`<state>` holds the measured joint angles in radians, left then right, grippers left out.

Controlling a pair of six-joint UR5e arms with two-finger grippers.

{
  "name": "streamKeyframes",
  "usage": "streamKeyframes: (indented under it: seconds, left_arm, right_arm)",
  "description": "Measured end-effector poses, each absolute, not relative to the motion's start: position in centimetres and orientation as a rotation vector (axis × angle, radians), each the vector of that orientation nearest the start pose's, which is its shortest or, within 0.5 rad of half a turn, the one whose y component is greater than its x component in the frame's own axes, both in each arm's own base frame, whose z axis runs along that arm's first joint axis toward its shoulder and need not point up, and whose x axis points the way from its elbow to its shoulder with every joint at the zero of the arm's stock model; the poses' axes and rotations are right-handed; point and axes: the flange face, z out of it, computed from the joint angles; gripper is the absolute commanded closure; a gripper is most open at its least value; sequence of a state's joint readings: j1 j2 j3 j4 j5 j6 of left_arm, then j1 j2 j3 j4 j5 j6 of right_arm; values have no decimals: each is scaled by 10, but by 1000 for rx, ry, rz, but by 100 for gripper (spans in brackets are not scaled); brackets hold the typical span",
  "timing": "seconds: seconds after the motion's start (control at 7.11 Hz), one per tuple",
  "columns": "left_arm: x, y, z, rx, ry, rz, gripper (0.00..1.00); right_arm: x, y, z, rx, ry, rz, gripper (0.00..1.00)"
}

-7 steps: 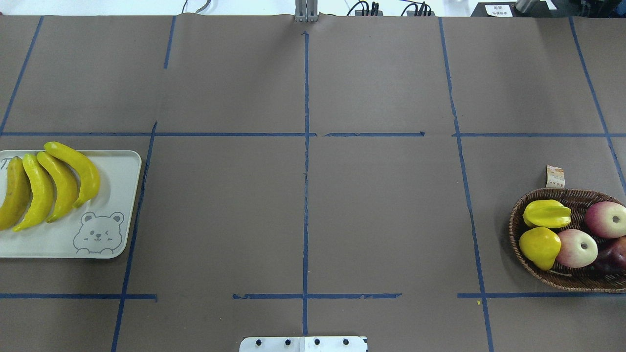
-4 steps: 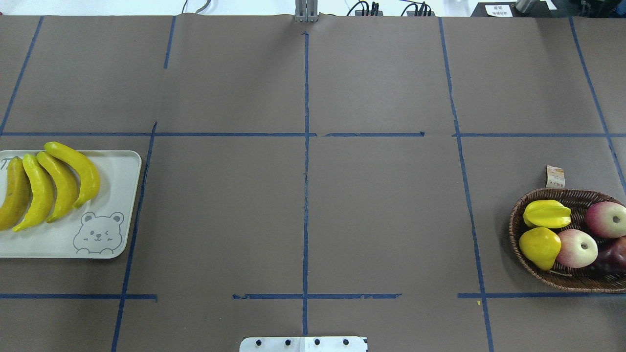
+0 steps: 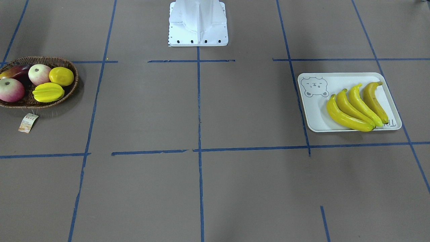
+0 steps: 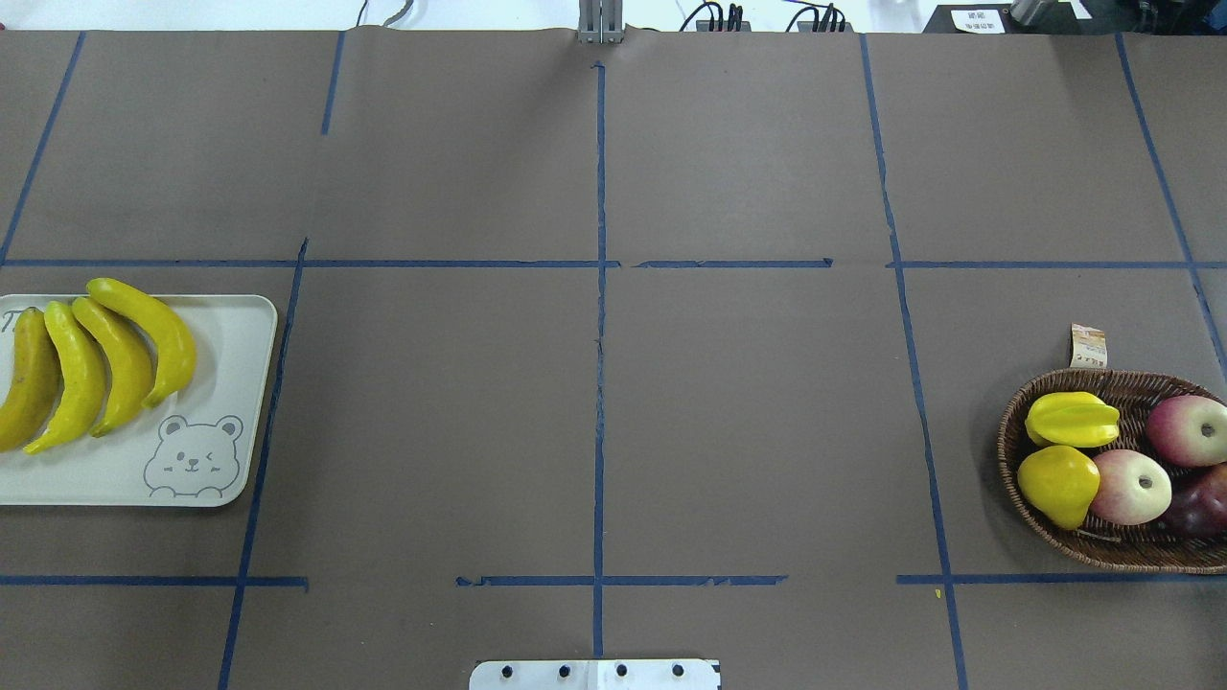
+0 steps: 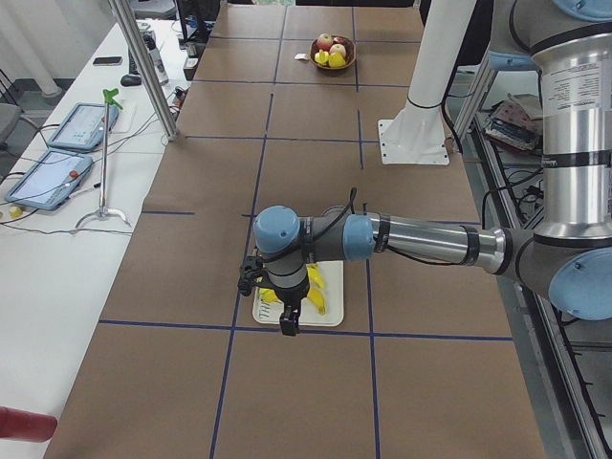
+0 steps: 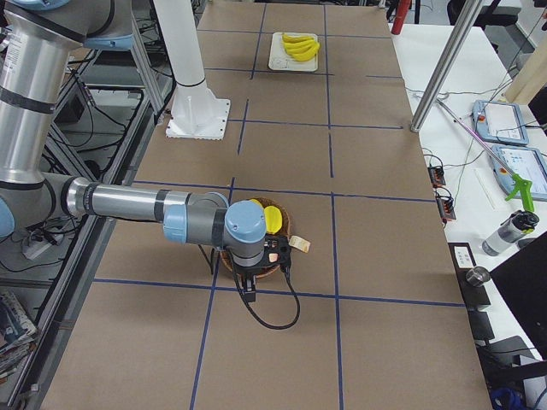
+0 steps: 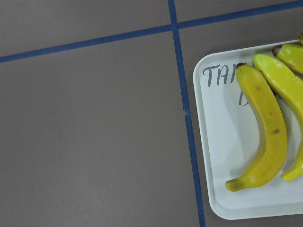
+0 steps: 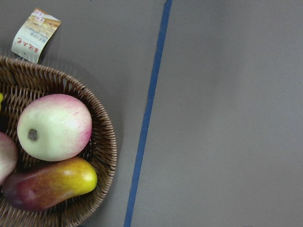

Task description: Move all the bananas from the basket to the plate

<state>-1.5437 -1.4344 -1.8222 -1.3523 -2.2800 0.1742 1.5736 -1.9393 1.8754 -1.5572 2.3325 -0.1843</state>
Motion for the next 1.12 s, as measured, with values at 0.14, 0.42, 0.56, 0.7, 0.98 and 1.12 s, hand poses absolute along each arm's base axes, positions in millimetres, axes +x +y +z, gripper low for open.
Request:
streamKeyframes:
  seconds: [0.14, 0.42, 0.56, 0.7, 0.98, 1.12]
  left_arm:
    - [-57, -426, 623, -44, 721, 157, 0]
    - [-55, -427, 618, -9, 746, 169, 0]
    - [-55, -427, 620, 4, 757, 176, 0]
    - [-54, -427, 620, 17, 761, 182, 0]
    - [-54, -425, 620, 24, 762, 183, 0]
    - [-54, -424, 619, 21, 757, 180, 0]
  right_arm:
    - [67, -335, 660, 20, -764, -123, 0]
    - [67, -336, 659, 21, -766, -105, 0]
    - [67, -336, 659, 22, -766, -103, 0]
    - [67, -336, 659, 21, -766, -102, 0]
    - [67, -336, 659, 21, -766, -101, 0]
    - [67, -336, 659, 21, -766, -101, 0]
